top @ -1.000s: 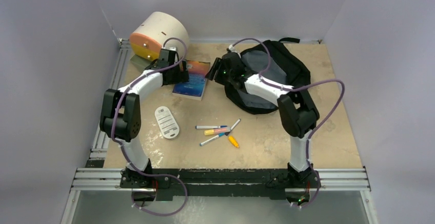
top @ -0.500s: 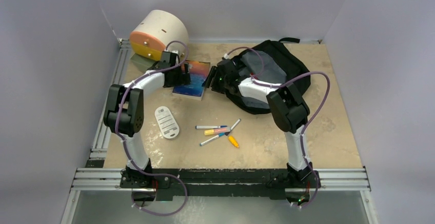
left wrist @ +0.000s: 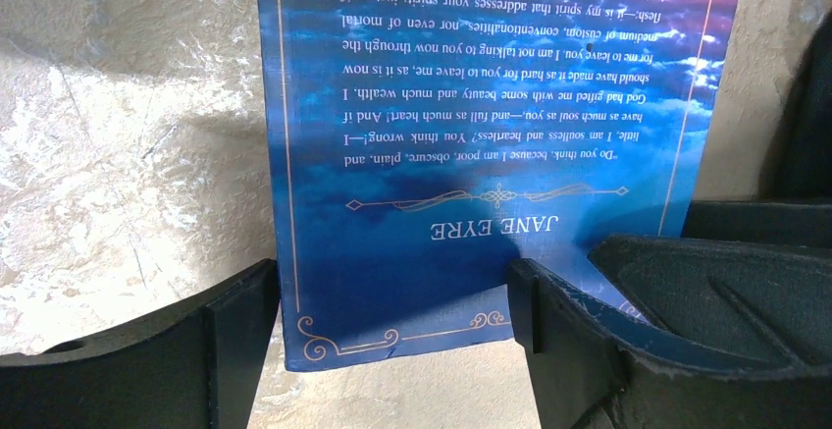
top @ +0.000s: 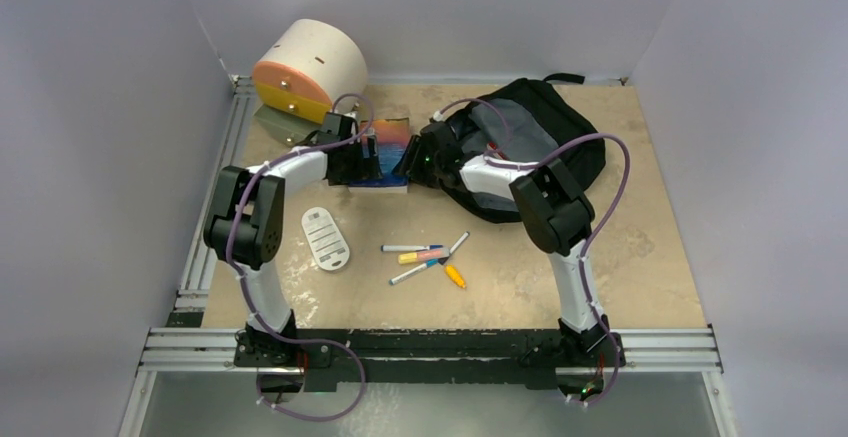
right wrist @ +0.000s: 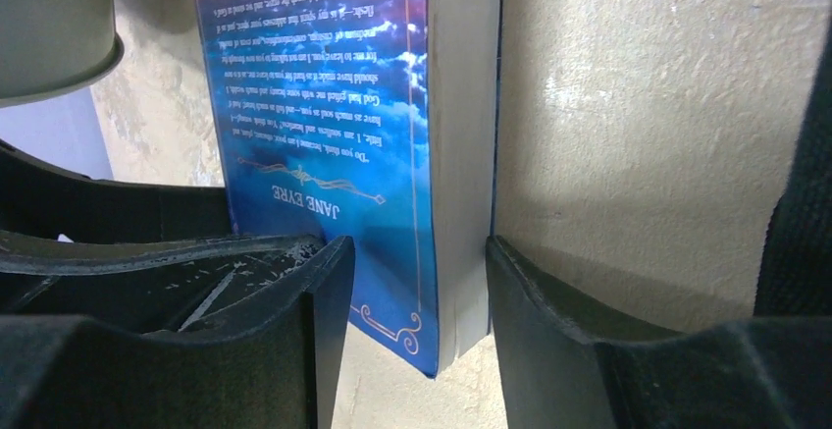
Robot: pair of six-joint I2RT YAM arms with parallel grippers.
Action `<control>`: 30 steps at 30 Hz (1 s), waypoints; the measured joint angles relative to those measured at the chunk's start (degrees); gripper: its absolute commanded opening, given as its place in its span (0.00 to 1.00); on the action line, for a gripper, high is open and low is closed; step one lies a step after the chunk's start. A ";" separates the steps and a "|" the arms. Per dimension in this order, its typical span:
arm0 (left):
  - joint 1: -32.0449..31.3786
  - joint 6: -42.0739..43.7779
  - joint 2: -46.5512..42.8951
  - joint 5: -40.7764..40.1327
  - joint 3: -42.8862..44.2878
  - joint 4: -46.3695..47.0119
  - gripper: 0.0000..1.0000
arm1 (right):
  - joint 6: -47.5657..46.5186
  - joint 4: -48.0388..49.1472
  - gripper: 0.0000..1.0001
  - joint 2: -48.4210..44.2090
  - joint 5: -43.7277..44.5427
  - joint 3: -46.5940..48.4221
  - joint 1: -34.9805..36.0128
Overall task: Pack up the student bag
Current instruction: Pick up the book from the center of the board.
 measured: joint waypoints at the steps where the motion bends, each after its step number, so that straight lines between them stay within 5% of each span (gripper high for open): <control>1: -0.07 -0.13 0.00 -0.17 0.00 0.00 0.83 | 0.00 -0.02 0.48 0.09 -0.07 0.00 -0.04; 15: -3.39 -1.20 -3.28 -1.62 -3.65 0.35 0.82 | -0.66 3.50 0.00 -4.42 2.03 -6.38 -1.03; 30: -6.47 -1.95 -12.46 -0.39 -10.71 0.55 0.83 | -2.80 2.64 0.00 -10.58 1.51 -12.39 -1.05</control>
